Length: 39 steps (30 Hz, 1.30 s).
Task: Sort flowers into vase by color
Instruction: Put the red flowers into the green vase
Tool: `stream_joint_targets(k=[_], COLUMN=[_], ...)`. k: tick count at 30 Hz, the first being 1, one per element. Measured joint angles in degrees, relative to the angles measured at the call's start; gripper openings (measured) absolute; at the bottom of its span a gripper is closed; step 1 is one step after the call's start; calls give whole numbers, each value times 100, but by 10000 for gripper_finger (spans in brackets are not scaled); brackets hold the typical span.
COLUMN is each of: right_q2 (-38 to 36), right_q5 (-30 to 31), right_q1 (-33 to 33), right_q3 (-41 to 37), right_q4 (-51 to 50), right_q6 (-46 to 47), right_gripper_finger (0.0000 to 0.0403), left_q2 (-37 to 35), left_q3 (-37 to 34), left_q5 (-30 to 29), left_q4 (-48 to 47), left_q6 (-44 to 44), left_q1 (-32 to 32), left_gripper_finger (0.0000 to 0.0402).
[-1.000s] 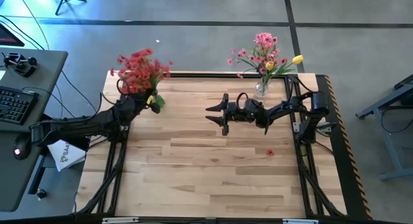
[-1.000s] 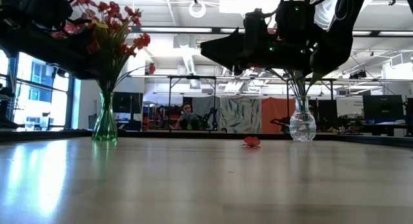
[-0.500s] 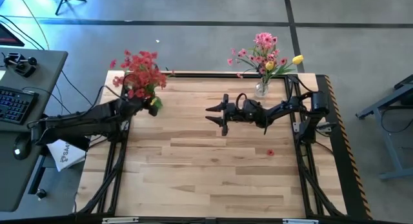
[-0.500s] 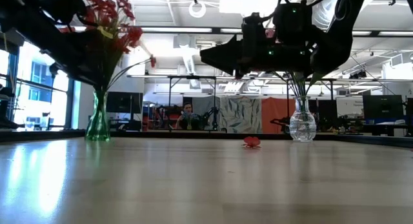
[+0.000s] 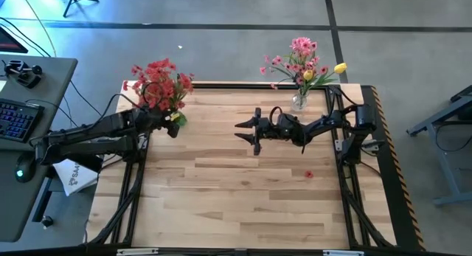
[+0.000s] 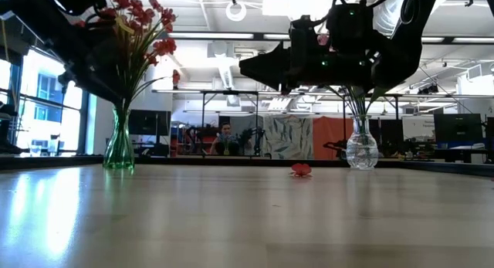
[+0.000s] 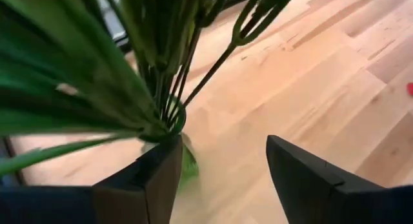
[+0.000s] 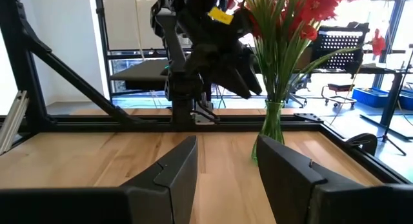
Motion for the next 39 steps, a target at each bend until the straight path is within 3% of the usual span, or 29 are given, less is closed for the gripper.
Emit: stream_joint_targets(k=[10, 15, 20, 26, 31, 35, 39], right_q2=[-1, -1, -1, -1, -1, -1, -1], right_q5=[0, 2, 1, 2, -37, -92, -94], right_q1=[-15, -15, -15, -11, -11, -11, -11], right_q3=[0, 0, 0, 0, 0, 0, -2], right_q4=[-18, -18, -33, -360, -500, -497, -492], right_q6=[-8, -2, -34, -107, -214, -302, -344], right_gripper_finger=[155, 155, 155, 155, 155, 155, 155], left_q2=[184, 632, 1212, 1759, 1836, 1838, 1836], left_q3=[763, 1238, 1114, 454, -126, -431, -334], left_q5=[518, 1100, 1277, 509, -491, -1180, -1206], left_q4=[-1317, -1937, -1977, -1682, -764, 32, 62], left_q6=[-194, -513, -1316, -2723, -3680, -3703, -3246], left_q1=[0, -12, -227, -808, -1448, -1864, -2020], left_gripper_finger=[213, 200, 185, 168, 157, 152, 151])
